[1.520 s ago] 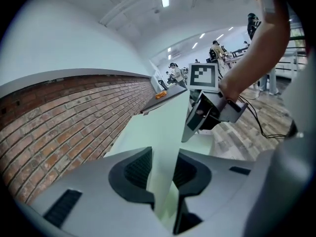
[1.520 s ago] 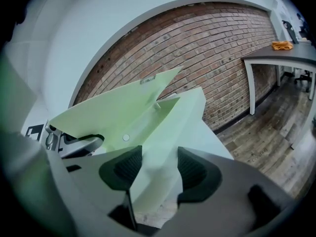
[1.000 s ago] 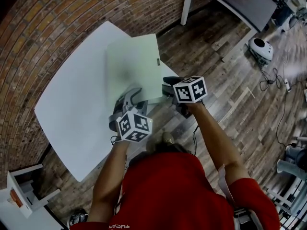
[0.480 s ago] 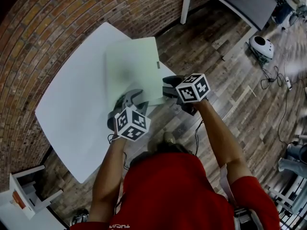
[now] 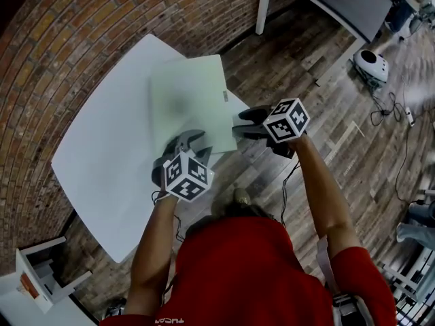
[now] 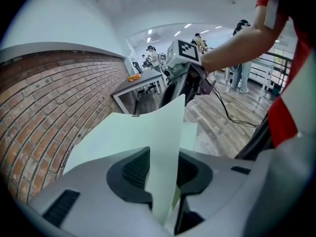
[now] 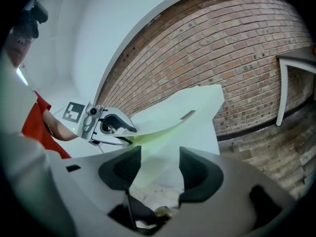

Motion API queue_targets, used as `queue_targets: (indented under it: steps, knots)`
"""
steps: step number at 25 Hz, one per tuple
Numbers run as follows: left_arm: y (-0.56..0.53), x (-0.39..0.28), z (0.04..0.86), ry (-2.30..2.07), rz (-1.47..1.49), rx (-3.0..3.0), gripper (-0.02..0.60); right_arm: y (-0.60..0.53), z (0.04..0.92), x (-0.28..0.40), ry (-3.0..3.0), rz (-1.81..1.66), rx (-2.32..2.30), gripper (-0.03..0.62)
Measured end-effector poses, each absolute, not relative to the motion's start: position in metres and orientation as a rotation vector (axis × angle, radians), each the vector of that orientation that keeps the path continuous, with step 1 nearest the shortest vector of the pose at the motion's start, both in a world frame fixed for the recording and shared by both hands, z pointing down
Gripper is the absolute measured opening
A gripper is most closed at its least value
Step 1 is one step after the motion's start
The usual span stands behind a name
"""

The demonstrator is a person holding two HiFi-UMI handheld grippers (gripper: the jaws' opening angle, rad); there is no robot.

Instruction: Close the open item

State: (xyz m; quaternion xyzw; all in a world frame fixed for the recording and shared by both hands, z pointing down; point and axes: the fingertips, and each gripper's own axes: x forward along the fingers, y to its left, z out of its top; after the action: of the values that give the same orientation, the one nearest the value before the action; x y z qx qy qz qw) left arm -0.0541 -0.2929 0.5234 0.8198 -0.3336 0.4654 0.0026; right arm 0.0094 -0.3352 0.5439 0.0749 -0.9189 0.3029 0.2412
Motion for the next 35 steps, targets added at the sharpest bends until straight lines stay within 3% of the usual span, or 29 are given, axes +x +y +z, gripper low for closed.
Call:
queue_targets:
  steps: [6,13,30,35]
  knots:
    - [-0.292,-0.053,0.523,-1.029,1.491,2.583,0.115,-0.391,0.515,0.026,-2.560,0.862,0.545,0.236]
    - [-0.290,-0.049,0.523,-1.012,1.503,2.598,0.115,-0.432,0.530,-0.005,-2.440,0.827,0.797,0.236]
    - [-0.280,-0.054,0.519,-0.931,1.517,2.700,0.135,-0.429,0.546,-0.010,-2.347,0.855,0.809,0.236]
    - [-0.271,-0.053,0.517,-0.923,1.447,2.726,0.199,-0.427,0.547,-0.010,-2.352,0.841,0.816,0.236]
